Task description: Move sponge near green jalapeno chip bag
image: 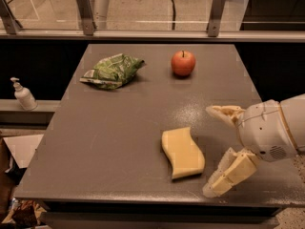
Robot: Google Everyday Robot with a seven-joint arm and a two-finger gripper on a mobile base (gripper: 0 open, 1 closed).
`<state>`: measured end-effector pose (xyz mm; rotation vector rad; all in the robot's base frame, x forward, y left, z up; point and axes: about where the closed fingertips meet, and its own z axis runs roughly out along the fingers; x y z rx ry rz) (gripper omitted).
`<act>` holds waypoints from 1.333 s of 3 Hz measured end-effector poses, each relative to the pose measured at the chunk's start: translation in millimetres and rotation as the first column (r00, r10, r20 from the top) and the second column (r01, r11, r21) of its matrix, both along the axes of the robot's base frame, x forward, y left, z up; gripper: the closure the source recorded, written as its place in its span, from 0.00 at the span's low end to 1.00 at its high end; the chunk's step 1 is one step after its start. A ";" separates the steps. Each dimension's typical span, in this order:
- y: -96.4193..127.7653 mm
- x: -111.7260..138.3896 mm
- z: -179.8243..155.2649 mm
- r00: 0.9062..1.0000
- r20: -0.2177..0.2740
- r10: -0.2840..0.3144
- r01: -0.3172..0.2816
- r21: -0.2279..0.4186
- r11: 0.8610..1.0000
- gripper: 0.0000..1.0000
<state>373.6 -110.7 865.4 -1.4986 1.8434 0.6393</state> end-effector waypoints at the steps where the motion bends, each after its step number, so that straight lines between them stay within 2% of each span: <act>1: -4.2 -3.7 -7.3 0.999 0.003 -0.038 0.038 0.041 0.998 0.00; 3: 8.6 0.3 -29.2 0.994 0.058 -0.095 0.087 0.125 0.988 0.00; 4: 16.1 4.8 -42.2 0.991 0.074 -0.108 0.097 0.141 0.985 0.00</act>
Offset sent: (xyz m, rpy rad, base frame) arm 0.0011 0.0080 -0.0283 0.1561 -0.0781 -0.1148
